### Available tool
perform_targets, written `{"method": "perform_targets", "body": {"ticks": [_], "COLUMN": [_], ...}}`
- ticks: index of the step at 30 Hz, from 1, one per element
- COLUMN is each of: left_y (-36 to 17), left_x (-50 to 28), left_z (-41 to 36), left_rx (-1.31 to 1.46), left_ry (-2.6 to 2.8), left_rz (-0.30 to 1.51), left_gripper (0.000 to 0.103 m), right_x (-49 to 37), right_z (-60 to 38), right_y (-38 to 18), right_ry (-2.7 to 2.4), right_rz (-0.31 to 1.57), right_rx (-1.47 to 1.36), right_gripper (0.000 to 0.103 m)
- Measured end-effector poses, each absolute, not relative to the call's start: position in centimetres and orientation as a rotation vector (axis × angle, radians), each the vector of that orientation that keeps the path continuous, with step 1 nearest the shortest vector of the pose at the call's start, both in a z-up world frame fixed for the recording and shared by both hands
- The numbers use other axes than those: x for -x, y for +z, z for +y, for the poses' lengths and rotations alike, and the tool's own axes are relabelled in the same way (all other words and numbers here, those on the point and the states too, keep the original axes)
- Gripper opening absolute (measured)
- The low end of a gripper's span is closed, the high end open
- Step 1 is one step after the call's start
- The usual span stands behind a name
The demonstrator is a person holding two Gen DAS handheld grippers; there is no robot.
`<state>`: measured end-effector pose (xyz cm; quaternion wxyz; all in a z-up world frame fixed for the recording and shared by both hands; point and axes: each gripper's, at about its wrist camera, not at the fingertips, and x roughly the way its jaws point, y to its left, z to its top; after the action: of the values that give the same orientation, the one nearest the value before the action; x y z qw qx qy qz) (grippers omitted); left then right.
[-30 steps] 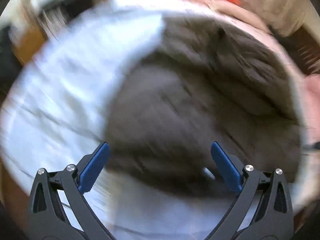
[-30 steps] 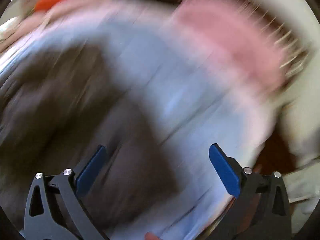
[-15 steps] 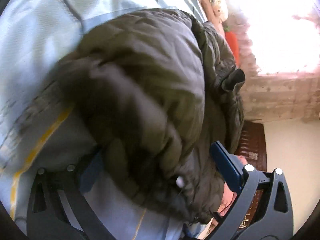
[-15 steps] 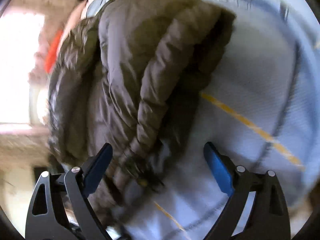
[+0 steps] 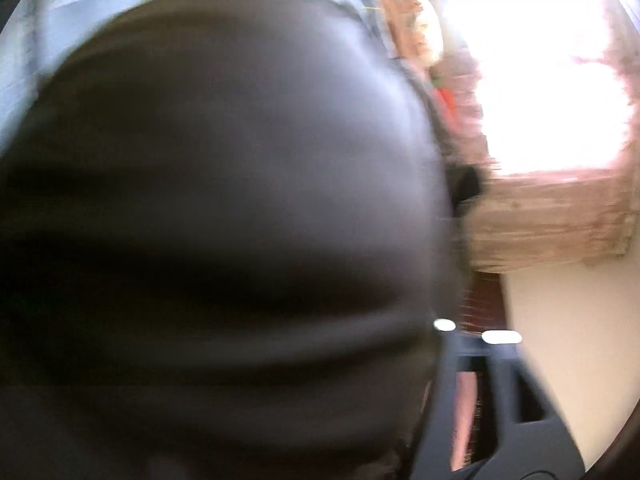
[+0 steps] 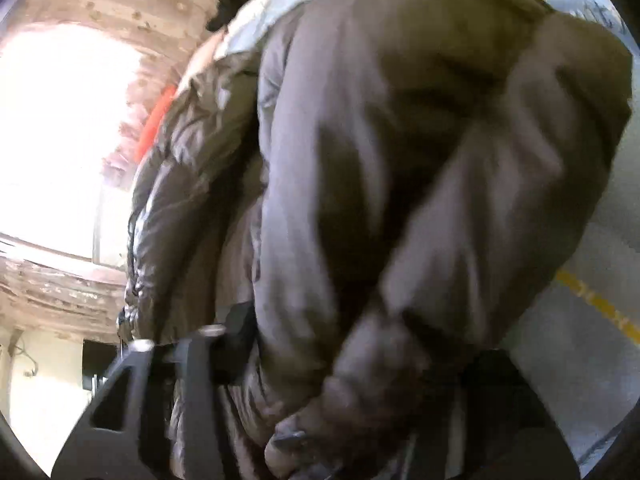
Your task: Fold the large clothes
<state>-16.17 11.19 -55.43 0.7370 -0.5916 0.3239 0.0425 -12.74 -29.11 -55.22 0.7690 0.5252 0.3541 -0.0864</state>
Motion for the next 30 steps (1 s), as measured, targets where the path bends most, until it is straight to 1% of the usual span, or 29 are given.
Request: {"method": "perform_targets", "body": {"ticks": [2,4,7,10,12,15,19,20,23,26,28,30], "left_y": [-56.3,-56.8,-56.8,-56.7,-55.7,-53.0,-46.5,-45.3,-42.2,-38.5,-36.5,-34.9], "left_x": [17.2,17.7,17.8,17.9,17.8,17.3,14.8,14.3,11.5,6.9,4.2,0.1], "left_z": [11.4,11.3,10.9,10.6,10.3,9.5,8.2,8.1,8.5,8.4,7.2,7.6], "left_rx": [1.352,1.383,1.393,1.434,1.455,1.511,1.374,1.365,1.392,1.329,1.285,1.290], "left_ry": [0.051,0.015,0.001,-0.008,-0.023,-0.056,-0.093,-0.101,-0.093,-0.062,-0.056,-0.029], "left_rz": [0.656,0.608,0.572,0.535,0.521,0.489,0.529,0.523,0.500,0.528,0.561,0.608], "left_gripper": [0.020,0.016,0.013,0.012,0.012,0.013,0.013,0.013,0.013,0.014,0.015,0.015], "right_x": [12.5,12.6,13.3,12.7,12.6,12.6,11.2,12.2,9.9,5.5,0.9,-3.1], "right_z": [-28.9,-29.0,-29.6,-29.6,-29.8,-29.9,-29.8,-31.0,-32.0,-32.6,-32.8,-33.2], "right_y": [-56.2,-57.3,-58.3,-57.9,-57.1,-55.6,-51.7,-50.8,-47.4,-44.0,-41.6,-40.5], "right_ry": [-0.182,-0.173,-0.151,-0.132,-0.115,-0.066,-0.002,0.009,0.045,0.099,0.094,0.090], "right_rz": [0.731,0.699,0.663,0.668,0.675,0.648,0.636,0.633,0.617,0.674,0.738,0.780], "right_rx": [-1.167,-1.235,-1.330,-1.306,-1.298,-1.357,-1.336,-1.326,-1.314,-1.242,-1.136,-1.132], "right_gripper": [0.023,0.019,0.017,0.017,0.017,0.017,0.017,0.017,0.017,0.017,0.017,0.017]}}
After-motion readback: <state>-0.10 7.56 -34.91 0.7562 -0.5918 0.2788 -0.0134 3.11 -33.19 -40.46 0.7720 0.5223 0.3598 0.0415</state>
